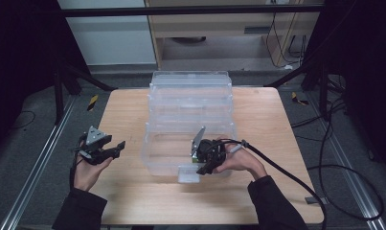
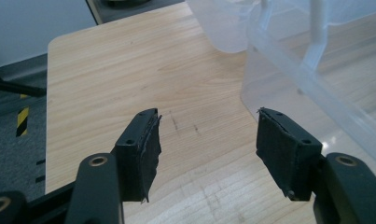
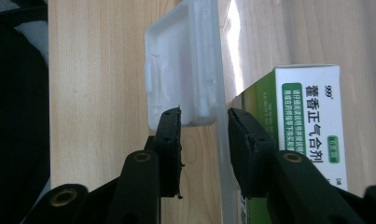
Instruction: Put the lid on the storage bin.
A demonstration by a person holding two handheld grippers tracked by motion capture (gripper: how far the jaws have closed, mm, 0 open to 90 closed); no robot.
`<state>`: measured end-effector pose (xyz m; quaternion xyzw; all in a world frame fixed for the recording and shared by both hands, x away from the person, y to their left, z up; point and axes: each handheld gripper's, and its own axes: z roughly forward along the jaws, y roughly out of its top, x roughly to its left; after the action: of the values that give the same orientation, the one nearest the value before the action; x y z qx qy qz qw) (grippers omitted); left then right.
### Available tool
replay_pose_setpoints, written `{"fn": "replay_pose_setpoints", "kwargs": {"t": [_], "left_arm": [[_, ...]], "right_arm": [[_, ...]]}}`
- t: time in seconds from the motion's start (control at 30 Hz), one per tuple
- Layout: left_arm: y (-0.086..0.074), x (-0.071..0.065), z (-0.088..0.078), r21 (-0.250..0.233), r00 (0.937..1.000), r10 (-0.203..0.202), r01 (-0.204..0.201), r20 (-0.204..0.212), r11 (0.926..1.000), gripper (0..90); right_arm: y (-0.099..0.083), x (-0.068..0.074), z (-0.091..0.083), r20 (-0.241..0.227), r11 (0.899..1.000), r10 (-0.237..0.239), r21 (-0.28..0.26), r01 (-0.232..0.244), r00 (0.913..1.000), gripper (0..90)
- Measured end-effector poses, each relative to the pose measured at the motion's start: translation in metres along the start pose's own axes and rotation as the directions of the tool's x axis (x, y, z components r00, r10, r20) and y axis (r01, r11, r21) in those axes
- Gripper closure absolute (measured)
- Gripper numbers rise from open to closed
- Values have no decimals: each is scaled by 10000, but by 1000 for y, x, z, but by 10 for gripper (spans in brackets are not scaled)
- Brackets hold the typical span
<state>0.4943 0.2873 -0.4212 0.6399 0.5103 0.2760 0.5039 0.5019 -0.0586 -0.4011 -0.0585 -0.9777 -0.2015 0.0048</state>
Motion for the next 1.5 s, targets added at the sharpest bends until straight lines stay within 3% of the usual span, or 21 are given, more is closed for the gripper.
{"fn": "replay_pose_setpoints", "kwargs": {"t": [0.37, 0.6, 0.67, 0.73, 0.8, 0.87, 0.93, 1.03, 1.1, 1.23, 1.27, 1.33, 1.5], "left_arm": [[17, -14, 13, -252, 9979, 249, -234, 592, 9994, 383], [30, -23, 23, -286, 9905, 435, -401, 1304, 9988, 379], [36, -26, 25, -336, 9873, 534, -489, 1494, 9982, 379], [44, -25, 24, -15, 9796, 1178, -1191, 1627, 9929, 379], [51, -36, 29, -596, 9810, 577, -473, 1854, 9971, 380], [60, -37, 30, -474, 9763, 1014, -940, 1912, 9944, 387], [67, -43, 32, -599, 9747, 1046, -945, 1976, 9937, 389], [76, -48, 34, -586, 9675, 1309, -1210, 2164, 9909, 389], [82, -50, 33, -395, 9627, 1610, -1561, 2175, 9869, 389], [91, -59, 36, -509, 9542, 1717, -1642, 2451, 9851, 392], [93, -62, 38, -594, 9495, 1700, -1600, 2637, 9853, 398], [96, -68, 42, -755, 9487, 1545, -1388, 2759, 9874, 401], [102, -77, 48, -731, 9359, 1866, -1725, 2987, 9823, 419]], "right_arm": [[1, -3, 3, -179, 9999, 66, 84, -65, 9998, 678], [1, -3, 3, -170, 10000, -35, 53, 35, 9998, 681], [1, -3, 3, -150, 10000, -43, 44, 43, 9999, 682], [1, -3, 3, -118, 10000, -56, 43, 56, 9999, 682], [1, -3, 3, -127, 10000, -75, 33, 76, 9999, 683], [1, -3, 3, -142, 10000, -67, 59, 68, 9999, 683], [1, -3, 3, -153, 10000, -69, 60, 69, 9999, 682], [1, -3, 3, -129, 10000, -87, 42, 88, 9999, 683], [1, -3, 3, -129, 10000, -77, 47, 78, 9999, 683], [1, -3, 3, -133, 9999, -151, 23, 152, 9998, 683], [1, -3, 3, -130, 9999, -151, 23, 152, 9998, 683], [1, -3, 3, -129, 9999, -131, 39, 132, 9998, 683], [0, -3, 3, -105, 9998, -191, 8, 191, 9998, 683]]}}
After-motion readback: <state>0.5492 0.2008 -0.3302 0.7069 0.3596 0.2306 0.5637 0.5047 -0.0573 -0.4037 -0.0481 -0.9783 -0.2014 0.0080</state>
